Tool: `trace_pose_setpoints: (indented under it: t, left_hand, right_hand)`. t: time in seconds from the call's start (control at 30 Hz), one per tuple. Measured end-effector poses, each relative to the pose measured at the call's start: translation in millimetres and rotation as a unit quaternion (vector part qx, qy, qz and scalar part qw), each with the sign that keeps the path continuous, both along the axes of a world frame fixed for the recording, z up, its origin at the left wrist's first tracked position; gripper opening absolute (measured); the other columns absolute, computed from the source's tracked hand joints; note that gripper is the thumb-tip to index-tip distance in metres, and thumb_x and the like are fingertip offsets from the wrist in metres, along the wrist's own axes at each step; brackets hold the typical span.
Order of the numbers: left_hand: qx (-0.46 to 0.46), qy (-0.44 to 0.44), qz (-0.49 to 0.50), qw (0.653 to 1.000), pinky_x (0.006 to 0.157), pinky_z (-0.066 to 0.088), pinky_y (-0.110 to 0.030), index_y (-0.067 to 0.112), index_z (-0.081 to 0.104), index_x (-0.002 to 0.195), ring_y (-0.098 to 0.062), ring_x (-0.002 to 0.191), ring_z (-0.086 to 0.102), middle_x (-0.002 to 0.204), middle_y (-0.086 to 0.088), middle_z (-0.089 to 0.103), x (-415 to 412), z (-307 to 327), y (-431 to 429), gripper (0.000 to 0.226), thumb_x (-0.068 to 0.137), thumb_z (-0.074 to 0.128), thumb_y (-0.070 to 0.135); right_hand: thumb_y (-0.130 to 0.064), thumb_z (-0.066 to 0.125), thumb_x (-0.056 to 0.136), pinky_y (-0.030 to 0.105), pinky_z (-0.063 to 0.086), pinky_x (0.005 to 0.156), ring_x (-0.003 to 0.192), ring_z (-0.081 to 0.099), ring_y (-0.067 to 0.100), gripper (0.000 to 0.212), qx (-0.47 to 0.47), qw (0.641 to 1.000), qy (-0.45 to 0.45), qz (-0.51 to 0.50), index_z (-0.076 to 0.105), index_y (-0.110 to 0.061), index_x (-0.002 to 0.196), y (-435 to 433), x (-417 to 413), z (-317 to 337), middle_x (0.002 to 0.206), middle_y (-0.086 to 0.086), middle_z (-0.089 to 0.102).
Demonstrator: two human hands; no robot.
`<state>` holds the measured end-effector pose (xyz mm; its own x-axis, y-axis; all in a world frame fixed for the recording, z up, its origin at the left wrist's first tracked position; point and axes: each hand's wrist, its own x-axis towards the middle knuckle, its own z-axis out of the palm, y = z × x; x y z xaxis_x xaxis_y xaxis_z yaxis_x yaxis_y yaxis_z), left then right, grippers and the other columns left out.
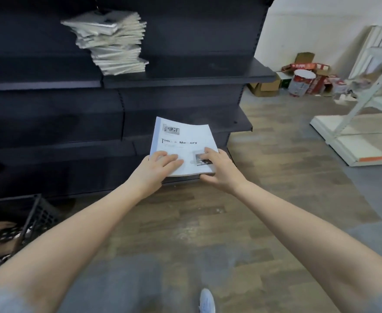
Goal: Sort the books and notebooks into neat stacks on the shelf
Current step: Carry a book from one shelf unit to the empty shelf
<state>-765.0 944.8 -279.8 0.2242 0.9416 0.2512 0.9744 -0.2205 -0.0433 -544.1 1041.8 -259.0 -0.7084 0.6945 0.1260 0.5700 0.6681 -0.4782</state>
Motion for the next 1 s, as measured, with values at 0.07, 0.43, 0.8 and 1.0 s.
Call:
trace_pose_setpoints:
  t: [0.07, 0.43, 0.8, 1.0]
  left_hand:
    - [-0.011, 0.015, 0.015, 1.000, 0.072, 0.053, -0.049, 0.018, 0.041, 0.127, -0.044, 0.104, 0.058, 0.124, -0.013, 0.061, -4, 2, 18, 0.100, 0.040, 0.058, -0.028]
    - [-0.007, 0.019, 0.060, 0.998, 0.069, 0.053, -0.048, 0.019, 0.041, 0.127, -0.043, 0.104, 0.056, 0.125, -0.012, 0.059, 18, 5, 135, 0.099, 0.041, 0.056, -0.027]
    - [-0.011, 0.024, 0.017, 1.000, 0.069, 0.052, -0.048, 0.019, 0.043, 0.126, -0.042, 0.105, 0.054, 0.126, -0.010, 0.057, 0, 2, 254, 0.094, 0.045, 0.055, -0.027]
    - [0.009, 0.018, -0.034, 0.999, 0.068, 0.053, -0.047, 0.019, 0.045, 0.124, -0.040, 0.103, 0.056, 0.125, -0.007, 0.054, -33, 7, 338, 0.094, 0.043, 0.059, -0.026]
  right_hand:
    - [-0.024, 0.067, 0.078, 0.034, 0.039, 0.098, 0.123, 0.034, 0.024, 0.049, -0.002, 1.000, 0.004, 0.017, 0.052, -0.009, 0.121, 25, -6, 2, 0.132, 0.001, 0.048]
    - [-0.030, 0.059, 0.070, 0.039, 0.048, 0.084, 0.105, 0.035, 0.015, 0.036, -0.003, 0.998, 0.007, 0.068, 0.052, -0.014, 0.101, 166, 9, 9, 0.098, -0.012, 0.046]
    - [-0.020, 0.069, 0.074, 0.038, 0.042, 0.096, 0.124, 0.034, 0.027, 0.046, 0.018, 0.998, 0.035, 0.039, 0.055, -0.007, 0.115, 262, 1, -2, 0.126, 0.003, 0.048]
    - [-0.021, 0.068, 0.072, 0.041, 0.042, 0.097, 0.124, 0.035, 0.029, 0.047, 0.033, 0.999, 0.038, -0.006, 0.055, -0.007, 0.115, 327, -23, -2, 0.127, 0.002, 0.048]
